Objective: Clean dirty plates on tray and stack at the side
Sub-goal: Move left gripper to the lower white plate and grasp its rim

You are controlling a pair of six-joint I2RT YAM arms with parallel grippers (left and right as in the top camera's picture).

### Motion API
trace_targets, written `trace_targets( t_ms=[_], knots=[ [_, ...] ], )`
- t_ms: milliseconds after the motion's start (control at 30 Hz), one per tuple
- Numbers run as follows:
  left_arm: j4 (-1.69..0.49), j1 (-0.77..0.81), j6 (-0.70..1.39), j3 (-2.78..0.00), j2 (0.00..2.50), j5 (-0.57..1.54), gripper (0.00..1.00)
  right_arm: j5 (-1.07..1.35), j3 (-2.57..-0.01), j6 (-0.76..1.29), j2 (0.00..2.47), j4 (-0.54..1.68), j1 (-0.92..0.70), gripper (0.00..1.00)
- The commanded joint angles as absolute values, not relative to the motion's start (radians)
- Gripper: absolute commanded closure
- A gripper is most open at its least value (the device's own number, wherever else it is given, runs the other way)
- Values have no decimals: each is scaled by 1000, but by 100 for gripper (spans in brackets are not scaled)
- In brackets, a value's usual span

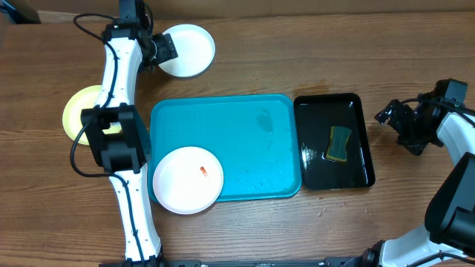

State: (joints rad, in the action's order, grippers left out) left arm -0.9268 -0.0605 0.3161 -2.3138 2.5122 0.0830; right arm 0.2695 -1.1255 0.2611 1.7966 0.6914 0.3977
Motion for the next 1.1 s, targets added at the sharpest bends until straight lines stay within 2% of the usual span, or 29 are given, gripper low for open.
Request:
trace_targets(
  t_ms=[0, 133, 233, 367, 467, 533, 567, 600, 633, 900, 1067],
  knots=[
    [-900, -51, 334, -2332, 2529, 70, 15, 263, -1147, 260, 1800, 685, 398, 0],
    [-876, -45, 333, -2332, 2564, 67, 21, 263, -1147, 259, 1800, 685, 398, 0],
    [-871, -43, 333, -2332, 2594, 66, 32, 263, -1147, 260, 1800, 685, 398, 0],
    [-851, -44, 338, -2332, 2628, 68, 32, 263, -1147, 260, 1800, 685, 398, 0],
    [-846, -45, 337, -2331, 2630, 67, 39, 263, -1147, 260, 1800, 685, 398, 0],
    [-836, -45, 337, -2331, 2630, 68, 49, 263, -1147, 259, 1800, 685, 398, 0],
    [-835, -45, 337, -2331, 2630, 68, 60, 263, -1147, 260, 1800, 685, 398, 0],
    [-837, -45, 337, -2331, 2630, 68, 82, 263, -1147, 260, 1800, 685, 398, 0],
    [-842, -45, 337, -2331, 2630, 68, 96, 263, -1147, 259, 1800, 685, 398, 0],
    [-896, -52, 337, -2334, 2576, 68, 96, 263, -1147, 260, 1800, 685, 398, 0],
    [-913, -54, 347, -2334, 2427, 55, 96, 263, -1147, 260, 1800, 685, 398, 0]
  ],
)
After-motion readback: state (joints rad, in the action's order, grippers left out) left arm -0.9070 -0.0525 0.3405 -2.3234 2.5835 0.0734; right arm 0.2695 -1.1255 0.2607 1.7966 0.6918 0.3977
